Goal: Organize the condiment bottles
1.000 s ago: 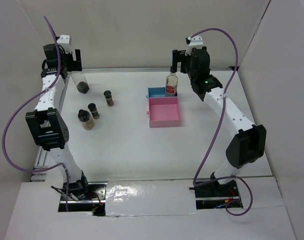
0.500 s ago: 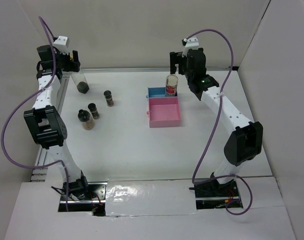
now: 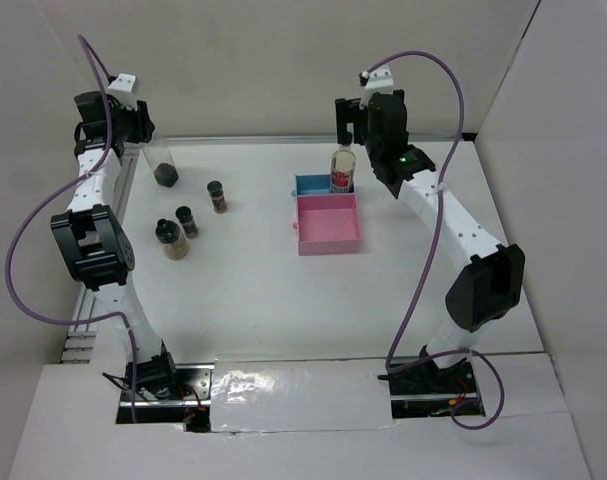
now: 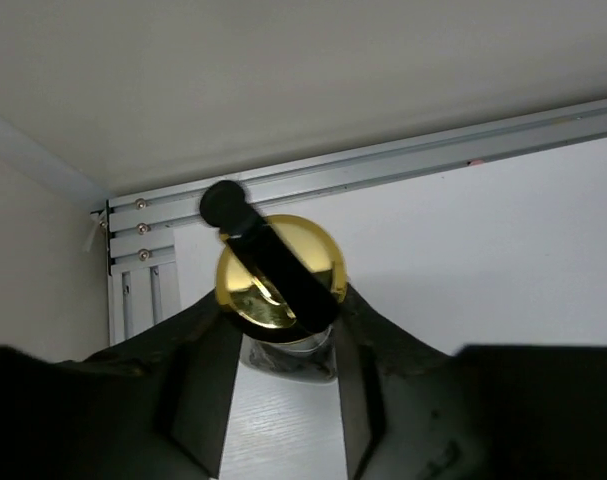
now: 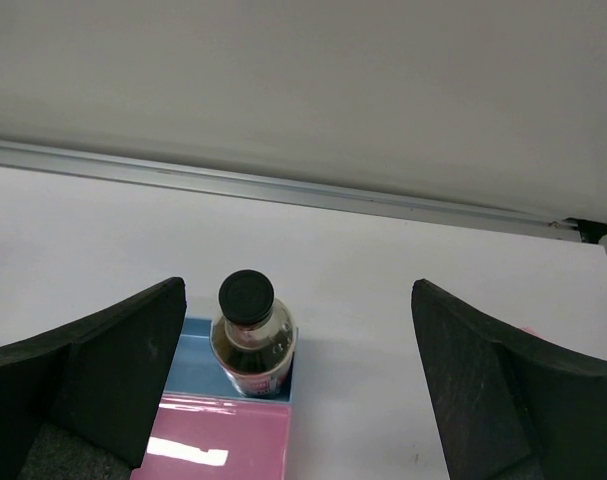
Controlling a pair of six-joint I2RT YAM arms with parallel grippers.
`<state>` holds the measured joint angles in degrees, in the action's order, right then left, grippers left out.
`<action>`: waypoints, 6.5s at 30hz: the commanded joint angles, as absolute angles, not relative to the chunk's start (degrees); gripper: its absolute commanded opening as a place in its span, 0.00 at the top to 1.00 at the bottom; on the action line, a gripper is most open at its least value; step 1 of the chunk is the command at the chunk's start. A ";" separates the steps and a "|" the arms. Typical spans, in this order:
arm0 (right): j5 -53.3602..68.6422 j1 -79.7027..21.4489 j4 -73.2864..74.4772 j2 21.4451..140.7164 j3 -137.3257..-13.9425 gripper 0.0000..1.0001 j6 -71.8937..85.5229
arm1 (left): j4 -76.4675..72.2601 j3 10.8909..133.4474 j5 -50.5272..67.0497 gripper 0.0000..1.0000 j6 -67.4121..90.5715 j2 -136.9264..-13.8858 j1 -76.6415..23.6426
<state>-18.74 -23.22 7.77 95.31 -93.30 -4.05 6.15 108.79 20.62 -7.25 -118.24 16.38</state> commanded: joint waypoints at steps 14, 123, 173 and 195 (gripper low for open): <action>-27.50 -24.87 6.86 95.19 -93.78 0.00 -2.56 | 6.07 118.39 27.25 1.00 -7.56 -116.81 13.98; -6.06 4.57 20.39 96.76 -84.98 0.02 12.57 | -14.24 115.58 63.37 0.34 -4.75 -126.48 -15.91; -25.04 -11.76 34.44 88.97 -88.69 1.00 3.08 | 10.20 94.50 37.54 0.01 2.99 -86.41 -0.27; -18.72 -31.47 15.83 94.57 -76.73 0.99 4.22 | 3.16 71.02 31.20 0.01 1.93 -70.49 4.83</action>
<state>-13.63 -31.55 23.44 93.95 -77.23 2.94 6.81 70.85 31.73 1.76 -72.10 4.03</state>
